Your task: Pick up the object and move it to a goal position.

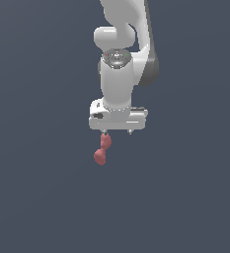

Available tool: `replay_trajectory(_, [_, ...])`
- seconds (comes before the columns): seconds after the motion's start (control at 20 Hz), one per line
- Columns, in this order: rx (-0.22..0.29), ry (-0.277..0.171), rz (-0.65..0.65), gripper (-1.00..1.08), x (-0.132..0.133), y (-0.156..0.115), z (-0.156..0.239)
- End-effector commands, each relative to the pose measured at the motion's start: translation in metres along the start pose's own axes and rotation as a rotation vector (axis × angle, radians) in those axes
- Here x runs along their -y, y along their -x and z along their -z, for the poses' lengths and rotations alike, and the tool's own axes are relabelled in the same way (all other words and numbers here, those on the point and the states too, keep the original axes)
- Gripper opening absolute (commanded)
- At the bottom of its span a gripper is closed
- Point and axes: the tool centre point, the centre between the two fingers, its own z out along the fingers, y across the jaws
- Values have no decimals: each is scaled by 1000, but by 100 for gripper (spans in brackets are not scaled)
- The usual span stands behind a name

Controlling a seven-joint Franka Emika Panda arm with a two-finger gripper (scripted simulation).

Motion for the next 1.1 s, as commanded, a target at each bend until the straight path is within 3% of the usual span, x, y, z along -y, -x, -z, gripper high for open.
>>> replay_trajectory(0.0, [0,0,0,100,0,0,0])
replay_trajectory(0.65, [5,-2,73,100,15,4,7])
replay_trajectory(1.05, [10,3,-26,100,-10,0,-9])
